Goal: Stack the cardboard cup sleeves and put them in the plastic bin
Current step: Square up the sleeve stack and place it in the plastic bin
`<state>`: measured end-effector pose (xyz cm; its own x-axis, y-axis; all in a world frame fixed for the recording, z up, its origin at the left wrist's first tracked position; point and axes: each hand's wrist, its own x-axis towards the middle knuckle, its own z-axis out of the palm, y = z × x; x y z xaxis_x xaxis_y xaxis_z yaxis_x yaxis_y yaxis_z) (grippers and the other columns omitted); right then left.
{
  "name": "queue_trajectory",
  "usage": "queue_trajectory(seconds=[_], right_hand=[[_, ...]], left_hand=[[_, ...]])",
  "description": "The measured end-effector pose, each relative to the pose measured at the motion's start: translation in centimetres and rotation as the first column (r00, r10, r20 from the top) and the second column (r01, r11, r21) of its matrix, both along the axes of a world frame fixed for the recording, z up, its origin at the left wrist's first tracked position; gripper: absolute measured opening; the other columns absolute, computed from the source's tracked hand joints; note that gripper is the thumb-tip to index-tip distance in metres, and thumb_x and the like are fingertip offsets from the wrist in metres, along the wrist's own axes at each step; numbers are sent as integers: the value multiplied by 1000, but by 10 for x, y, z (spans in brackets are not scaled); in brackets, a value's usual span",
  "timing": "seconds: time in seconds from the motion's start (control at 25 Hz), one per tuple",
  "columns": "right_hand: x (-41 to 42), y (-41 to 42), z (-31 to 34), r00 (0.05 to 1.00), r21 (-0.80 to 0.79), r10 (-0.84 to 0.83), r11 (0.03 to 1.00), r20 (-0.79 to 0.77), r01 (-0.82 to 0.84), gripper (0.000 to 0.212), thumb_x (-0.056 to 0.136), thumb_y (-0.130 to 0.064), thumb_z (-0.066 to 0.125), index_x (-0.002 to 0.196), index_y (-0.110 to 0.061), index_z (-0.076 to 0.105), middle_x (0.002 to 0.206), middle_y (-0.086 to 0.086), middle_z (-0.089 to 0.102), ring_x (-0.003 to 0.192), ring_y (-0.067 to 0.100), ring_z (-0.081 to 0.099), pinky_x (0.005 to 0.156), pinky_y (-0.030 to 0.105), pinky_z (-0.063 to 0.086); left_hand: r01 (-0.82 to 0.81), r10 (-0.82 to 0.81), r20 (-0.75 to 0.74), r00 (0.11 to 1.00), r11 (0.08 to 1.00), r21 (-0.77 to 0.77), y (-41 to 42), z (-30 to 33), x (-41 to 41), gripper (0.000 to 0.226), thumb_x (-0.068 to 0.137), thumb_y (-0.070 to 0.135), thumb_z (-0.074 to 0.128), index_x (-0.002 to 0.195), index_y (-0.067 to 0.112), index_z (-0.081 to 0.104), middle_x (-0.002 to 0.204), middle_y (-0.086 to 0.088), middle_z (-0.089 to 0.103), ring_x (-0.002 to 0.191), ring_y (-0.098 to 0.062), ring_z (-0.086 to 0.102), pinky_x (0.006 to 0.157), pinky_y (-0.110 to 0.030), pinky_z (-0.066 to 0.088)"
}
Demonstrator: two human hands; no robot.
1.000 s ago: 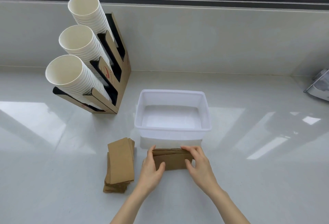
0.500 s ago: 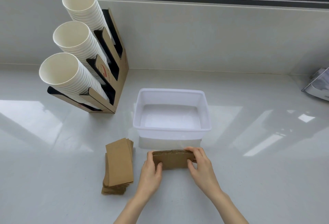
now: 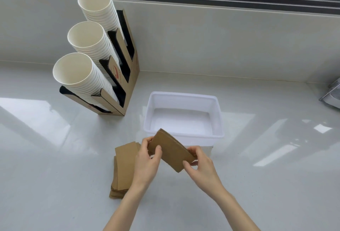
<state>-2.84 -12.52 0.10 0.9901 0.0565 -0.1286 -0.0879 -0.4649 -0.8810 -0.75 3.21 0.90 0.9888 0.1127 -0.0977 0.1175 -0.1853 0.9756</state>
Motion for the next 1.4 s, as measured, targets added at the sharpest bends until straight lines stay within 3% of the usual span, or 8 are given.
queue_trajectory(seconds=[0.12, 0.28, 0.48, 0.76, 0.88, 1.0, 1.24, 1.4], right_hand=[[8, 17, 9, 995, 55, 78, 996, -64, -75, 14, 85, -18, 55, 100, -19, 54, 98, -2, 64, 88, 10, 59, 76, 21, 48], [24, 46, 21, 976, 114, 163, 982, -145, -147, 13, 88, -23, 53, 100, -20, 57, 86, -6, 59, 75, 8, 55, 69, 19, 45], [37, 81, 20, 935, 45, 242, 970, -258, -239, 9, 86, -25, 52, 93, -19, 53, 82, -9, 54, 80, 17, 57, 74, 31, 49], [36, 108, 11, 902, -16, 243, 964, -358, -266, 4, 83, -20, 51, 84, -20, 47, 69, -10, 50, 77, 17, 56, 76, 33, 52], [35, 109, 8, 906, -36, 234, 964, -353, -263, 7, 83, -21, 50, 79, -22, 45, 67, -10, 48, 72, 14, 52, 59, 20, 44], [34, 109, 6, 914, -48, 243, 961, -325, -272, 22, 84, -21, 50, 104, -13, 46, 65, -10, 46, 62, 3, 46, 47, 12, 33], [37, 106, -1, 885, 54, 161, 987, -436, -154, 54, 84, -38, 55, 129, -13, 37, 111, 6, 52, 95, 16, 52, 71, 21, 43], [41, 106, -9, 792, 161, 148, 985, -592, -63, 75, 82, -46, 57, 137, -6, 27, 129, 9, 48, 112, 21, 54, 94, 34, 49]], left_hand=[[0, 1, -38, 999, 1000, 17, 27, 8, 7, 20, 88, 16, 49, 90, 36, 50, 88, 7, 63, 84, -18, 59, 77, -33, 49], [106, -100, -74, 992, 991, 76, 59, 20, 16, 19, 86, 20, 51, 89, 39, 52, 90, 10, 60, 81, -16, 56, 71, -26, 47], [88, -50, -124, 991, 944, 319, 83, 18, 26, 33, 86, 17, 52, 118, 22, 46, 105, -3, 54, 76, -10, 51, 66, -22, 44], [64, 13, -173, 985, 900, 431, 90, -4, 26, 41, 82, 14, 55, 122, 14, 46, 122, -7, 51, 105, -24, 47, 90, -34, 43], [54, 27, -176, 984, 898, 436, 89, -9, 24, 41, 83, 14, 55, 123, 14, 47, 124, -9, 51, 111, -28, 44, 95, -38, 42], [23, 50, -140, 989, 880, 474, 90, -13, 20, 42, 83, 15, 55, 124, 15, 46, 133, -5, 48, 109, -19, 31, 97, -29, 31], [-34, 152, -354, 923, 948, 318, 101, -14, 10, 72, 80, 42, 58, 139, 22, 22, 149, -8, 27, 137, -29, 21, 111, -48, 27], [0, 88, -512, 854, 985, 170, 110, -17, 1, 80, 80, 44, 56, 142, 16, 13, 151, -14, 22, 136, -30, 28, 109, -42, 29]])
